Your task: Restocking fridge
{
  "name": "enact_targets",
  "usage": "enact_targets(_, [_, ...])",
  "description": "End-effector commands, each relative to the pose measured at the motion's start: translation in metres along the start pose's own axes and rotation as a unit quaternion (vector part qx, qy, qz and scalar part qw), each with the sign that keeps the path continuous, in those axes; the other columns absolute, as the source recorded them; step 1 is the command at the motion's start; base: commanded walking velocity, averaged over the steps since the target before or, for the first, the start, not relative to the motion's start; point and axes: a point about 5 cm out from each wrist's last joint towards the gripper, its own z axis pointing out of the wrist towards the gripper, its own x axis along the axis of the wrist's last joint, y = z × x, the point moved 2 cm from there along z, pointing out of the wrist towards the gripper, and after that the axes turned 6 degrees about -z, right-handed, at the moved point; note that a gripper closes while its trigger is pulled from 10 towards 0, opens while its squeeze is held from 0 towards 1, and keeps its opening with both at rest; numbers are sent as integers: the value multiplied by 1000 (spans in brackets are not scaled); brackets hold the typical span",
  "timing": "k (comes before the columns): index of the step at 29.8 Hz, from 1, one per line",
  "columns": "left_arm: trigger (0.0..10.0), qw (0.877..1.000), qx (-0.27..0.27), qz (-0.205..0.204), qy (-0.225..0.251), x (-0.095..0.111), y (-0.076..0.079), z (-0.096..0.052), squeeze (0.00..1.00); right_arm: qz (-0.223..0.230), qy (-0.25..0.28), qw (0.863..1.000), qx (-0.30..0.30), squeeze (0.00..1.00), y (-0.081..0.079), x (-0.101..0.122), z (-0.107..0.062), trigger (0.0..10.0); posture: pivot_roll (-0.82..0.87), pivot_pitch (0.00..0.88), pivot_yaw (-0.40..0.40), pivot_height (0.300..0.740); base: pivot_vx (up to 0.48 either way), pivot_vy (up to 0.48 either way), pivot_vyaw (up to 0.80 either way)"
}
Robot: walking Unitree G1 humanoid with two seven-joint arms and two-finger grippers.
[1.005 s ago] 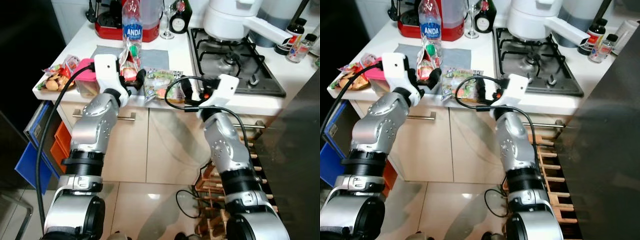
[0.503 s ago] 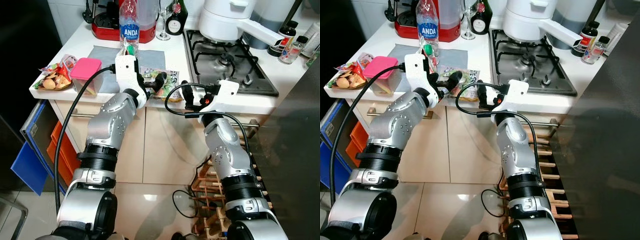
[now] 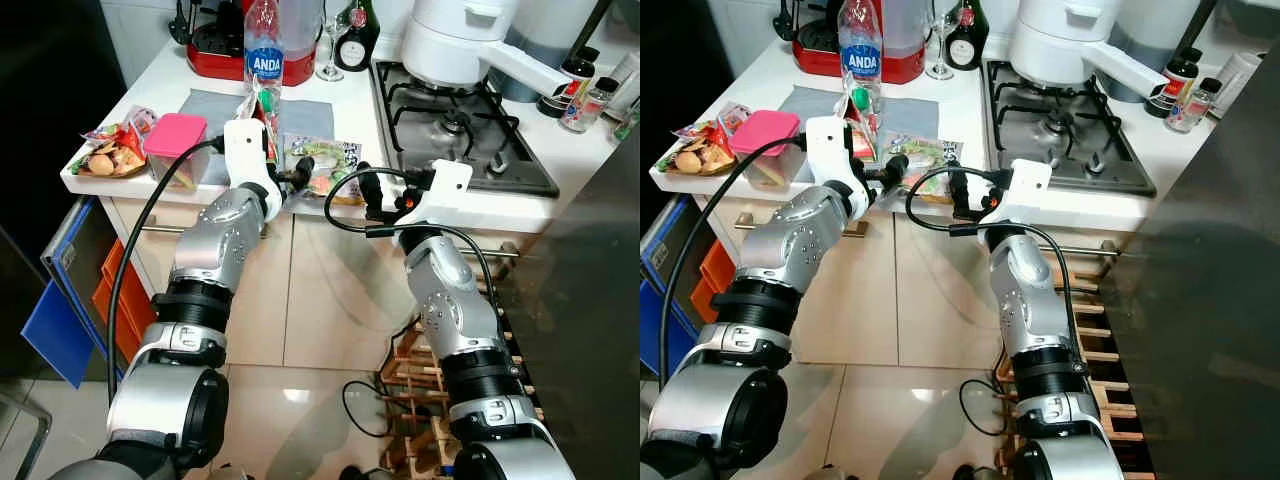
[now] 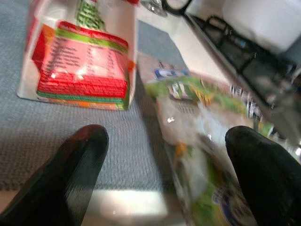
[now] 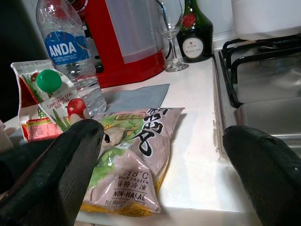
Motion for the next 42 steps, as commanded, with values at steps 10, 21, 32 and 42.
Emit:
enact_targets(10, [10000,995,-47,-77,-41,-9,14,11,0,3,-5,1000,6,0,-1,-1,1,10000,-38,0,-93,740,0,0,0])
enact_targets(21, [10000,998,-59,8,-34,-4,23,15,0,4,-8,1000,8,0,-3,-3,0,10000,-38,0,-87,740,0,0,0])
enact_targets(32, [10000,992,-59,-5,-115,-48,21,15,0,4,-15,1000,11,0,-4,-6,0,10000,-42,0,-86,740,0,0,0])
enact_targets(42, [0,982,-82,95,-144,-72,20,12,0,3,-17,1000,12,0,-4,-7,1,10000,-43,0,-89,740,0,0,0])
